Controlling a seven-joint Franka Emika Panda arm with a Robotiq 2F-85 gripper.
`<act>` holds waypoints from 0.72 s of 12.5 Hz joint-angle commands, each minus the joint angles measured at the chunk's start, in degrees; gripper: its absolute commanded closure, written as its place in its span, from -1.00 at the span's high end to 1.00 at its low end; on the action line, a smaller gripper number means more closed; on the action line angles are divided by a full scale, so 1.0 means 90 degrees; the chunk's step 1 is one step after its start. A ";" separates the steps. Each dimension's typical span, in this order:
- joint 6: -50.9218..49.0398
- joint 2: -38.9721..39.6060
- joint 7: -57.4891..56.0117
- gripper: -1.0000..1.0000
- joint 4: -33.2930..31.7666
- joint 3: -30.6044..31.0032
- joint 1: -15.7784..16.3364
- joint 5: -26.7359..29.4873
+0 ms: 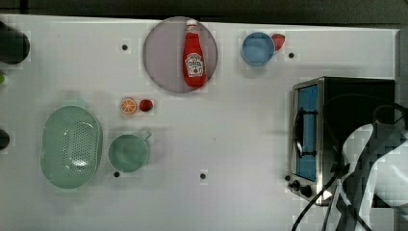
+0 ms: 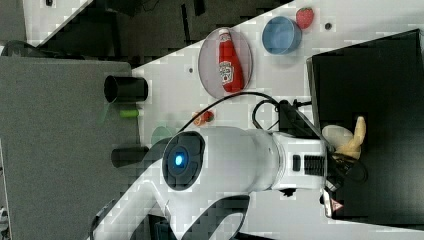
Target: Pick banana from table and place on oven.
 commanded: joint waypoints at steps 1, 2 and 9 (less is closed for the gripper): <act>0.0204 -0.0219 -0.0912 -0.27 0.0472 0.0000 0.0146 0.0066; 0.0208 -0.0217 -0.0912 -0.04 0.0472 0.0018 0.0151 0.0066; -0.0346 -0.0244 -0.0910 1.00 0.0545 0.0363 0.0211 0.0080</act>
